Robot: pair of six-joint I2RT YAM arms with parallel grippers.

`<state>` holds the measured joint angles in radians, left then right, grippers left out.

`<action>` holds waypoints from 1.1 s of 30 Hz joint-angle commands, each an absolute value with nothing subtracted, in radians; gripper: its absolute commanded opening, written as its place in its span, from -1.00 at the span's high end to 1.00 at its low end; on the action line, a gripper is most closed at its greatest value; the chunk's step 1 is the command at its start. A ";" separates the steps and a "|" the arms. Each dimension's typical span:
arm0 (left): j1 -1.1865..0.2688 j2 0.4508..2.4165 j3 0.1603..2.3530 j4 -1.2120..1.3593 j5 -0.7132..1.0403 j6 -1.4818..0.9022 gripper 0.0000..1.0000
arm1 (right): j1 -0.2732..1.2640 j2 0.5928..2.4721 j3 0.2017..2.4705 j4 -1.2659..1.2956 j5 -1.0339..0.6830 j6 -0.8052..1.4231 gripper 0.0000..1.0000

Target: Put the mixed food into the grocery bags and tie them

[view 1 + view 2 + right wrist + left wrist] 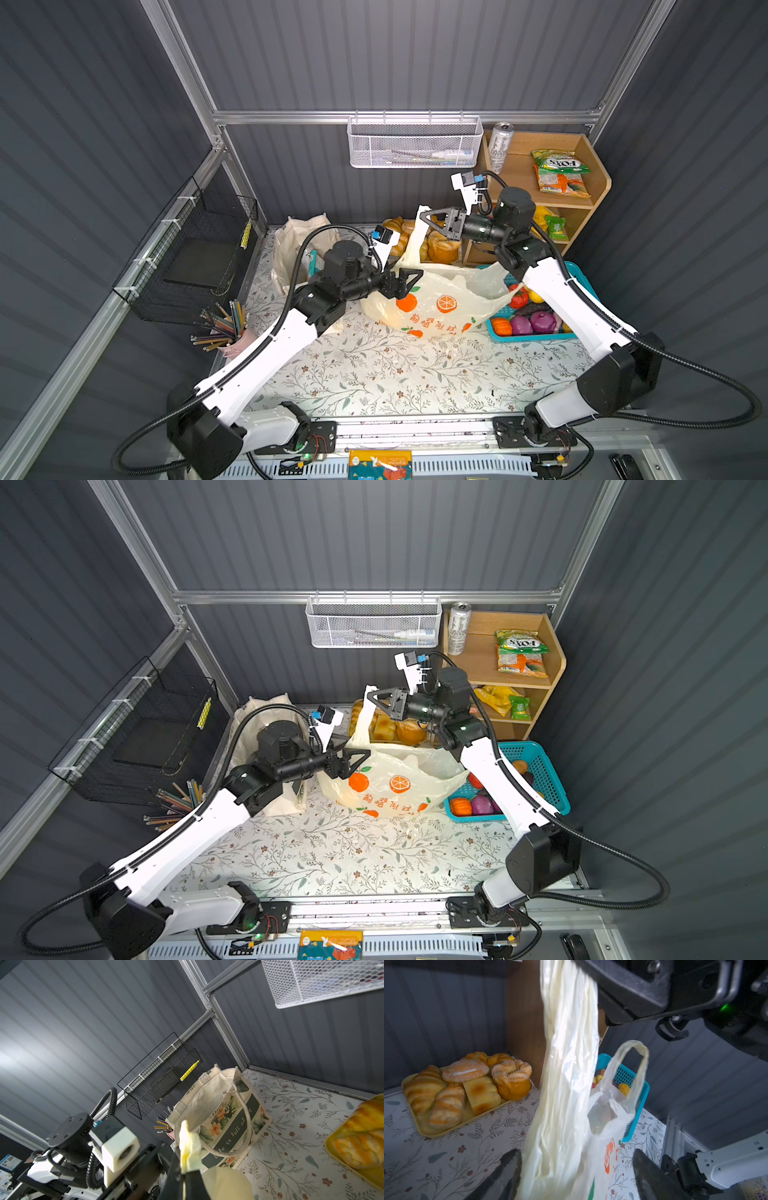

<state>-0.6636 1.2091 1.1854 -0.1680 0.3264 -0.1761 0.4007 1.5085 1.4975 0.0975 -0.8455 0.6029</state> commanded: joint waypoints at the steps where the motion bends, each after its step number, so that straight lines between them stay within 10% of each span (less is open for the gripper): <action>1: -0.655 1.184 1.260 -0.276 0.375 -0.026 -0.72 | 0.403 1.462 1.505 0.062 -0.905 0.574 1.00; 12: -0.655 1.433 1.405 -0.068 0.500 -0.024 -0.73 | 0.426 1.431 1.479 0.044 -0.885 0.574 1.00; 19: -0.655 1.471 1.292 0.117 0.504 -0.133 0.06 | 0.429 1.421 1.467 0.063 -0.859 0.583 1.00; 33: -0.655 1.446 1.098 0.392 0.396 -0.302 -0.15 | 0.427 1.414 1.445 0.071 -0.833 0.597 1.00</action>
<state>-0.6556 1.4643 1.1019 0.2695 0.4301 -0.2367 0.4263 1.4391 1.4593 0.0425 -0.8371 0.5884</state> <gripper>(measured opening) 0.557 0.041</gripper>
